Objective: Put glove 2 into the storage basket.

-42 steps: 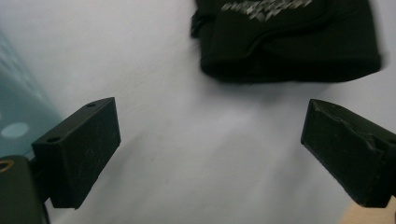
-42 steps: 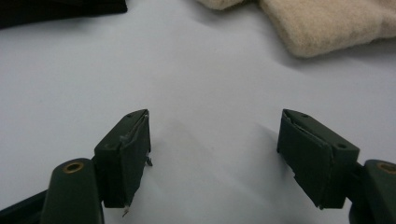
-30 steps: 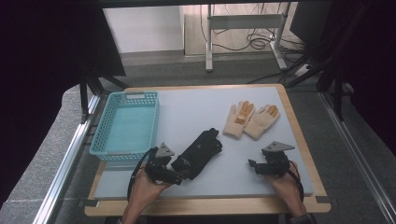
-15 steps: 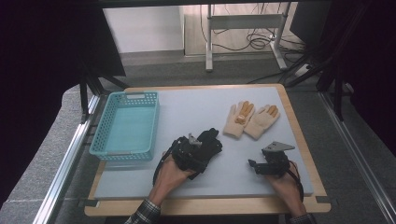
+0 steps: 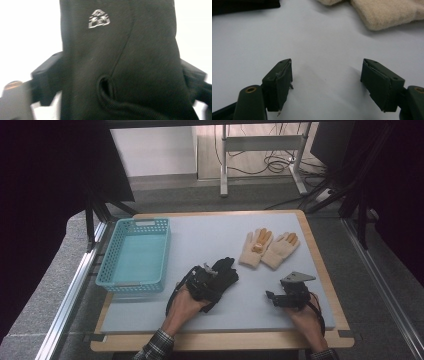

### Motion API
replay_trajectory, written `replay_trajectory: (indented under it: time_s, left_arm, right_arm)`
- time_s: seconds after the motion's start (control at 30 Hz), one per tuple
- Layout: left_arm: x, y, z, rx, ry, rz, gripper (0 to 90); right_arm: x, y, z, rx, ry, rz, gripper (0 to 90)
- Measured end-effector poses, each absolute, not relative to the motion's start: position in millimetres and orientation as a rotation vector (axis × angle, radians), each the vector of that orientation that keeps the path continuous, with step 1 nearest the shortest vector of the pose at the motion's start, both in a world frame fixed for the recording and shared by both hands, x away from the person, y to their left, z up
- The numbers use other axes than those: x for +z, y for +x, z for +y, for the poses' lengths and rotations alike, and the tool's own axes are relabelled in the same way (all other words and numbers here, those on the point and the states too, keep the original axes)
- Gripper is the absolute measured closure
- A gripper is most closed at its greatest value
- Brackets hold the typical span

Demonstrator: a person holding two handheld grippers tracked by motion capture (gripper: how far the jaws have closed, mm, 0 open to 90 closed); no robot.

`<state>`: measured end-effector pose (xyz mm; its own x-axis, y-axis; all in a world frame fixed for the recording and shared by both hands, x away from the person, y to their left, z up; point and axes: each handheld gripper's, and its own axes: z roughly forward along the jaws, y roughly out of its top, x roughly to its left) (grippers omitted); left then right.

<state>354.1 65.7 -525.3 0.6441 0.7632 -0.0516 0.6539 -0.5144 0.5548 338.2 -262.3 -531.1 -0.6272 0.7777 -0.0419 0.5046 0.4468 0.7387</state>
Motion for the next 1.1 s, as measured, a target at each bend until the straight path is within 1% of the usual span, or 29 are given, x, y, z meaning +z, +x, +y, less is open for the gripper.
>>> replay_trajectory:
  time_s: [0.03, 0.07, 0.1, 0.13, 0.17, 0.2, 0.27, 0.4, 0.43, 0.53, 0.57, 0.6, 0.8, 1.1]
  left_arm:
    - [-524.1, 355.3, 67.7, 0.267, 2.323, 1.112, 23.8]
    - [-522.9, 356.5, 69.6, 0.27, 2.321, 1.122, 29.2]
    - [-521.8, 357.9, 71.9, 0.274, 2.316, 1.134, 43.6]
    - [-521.1, 359.4, 74.7, 0.276, 2.308, 1.146, 43.6]
    - [-520.8, 360.7, 77.9, 0.278, 2.299, 1.154, 58.2]
    - [-520.8, 361.9, 81.2, 0.266, 2.288, 1.165, 58.2]
    - [-520.7, 363.0, 84.0, 0.257, 2.28, 1.163, 63.3]
    - [-515.4, 364.1, 83.1, 0.256, 2.288, 1.148, 65.9]
    - [-508.8, 365.3, 83.6, 0.278, 2.286, 1.145, 66.2]
    - [-499.8, 367.3, 85.7, 0.289, 2.269, 1.151, 66.2]
    - [-489.6, 369.8, 89.0, 0.307, 2.252, 1.161, 66.1]
    - [-489.6, 369.8, 89.0, 0.307, 2.252, 1.161, 66.0]
    - [-463.9, 381.8, 104.8, 0.314, 2.199, 1.208, 65.7]
    - [-441.8, 391.1, 131.5, 0.363, 2.157, 1.271, 65.3]
  right_arm:
    - [-531.1, 338.2, -262.3, 1.0, 1.086, 2.327, 24.7]
    - [-531.1, 338.2, -262.3, 1.0, 1.086, 2.327, 24.7]
    - [-531.2, 338.2, -262.3, 1.0, 1.086, 2.327, 24.7]
    - [-531.2, 338.2, -262.3, 1.0, 1.086, 2.327, 24.7]
    - [-531.2, 338.2, -262.3, 1.0, 1.085, 2.326, 24.7]
    - [-531.2, 338.2, -262.3, 1.0, 1.085, 2.326, 24.7]
    - [-531.2, 338.2, -262.3, 1.0, 1.085, 2.326, 24.7]
    - [-531.2, 338.3, -262.4, 1.001, 1.086, 2.327, 24.7]
    - [-531.2, 338.3, -262.4, 1.001, 1.086, 2.327, 24.7]
    - [-531.1, 338.2, -262.5, 1.001, 1.086, 2.327, 24.7]
    - [-531.1, 338.2, -262.4, 1.001, 1.087, 2.327, 24.6]
    - [-531.1, 338.2, -262.4, 1.001, 1.087, 2.327, 24.6]
    - [-531.1, 338.2, -262.5, 1.0, 1.086, 2.327, 24.6]
    - [-531.1, 338.2, -262.5, 1.001, 1.087, 2.327, 24.5]
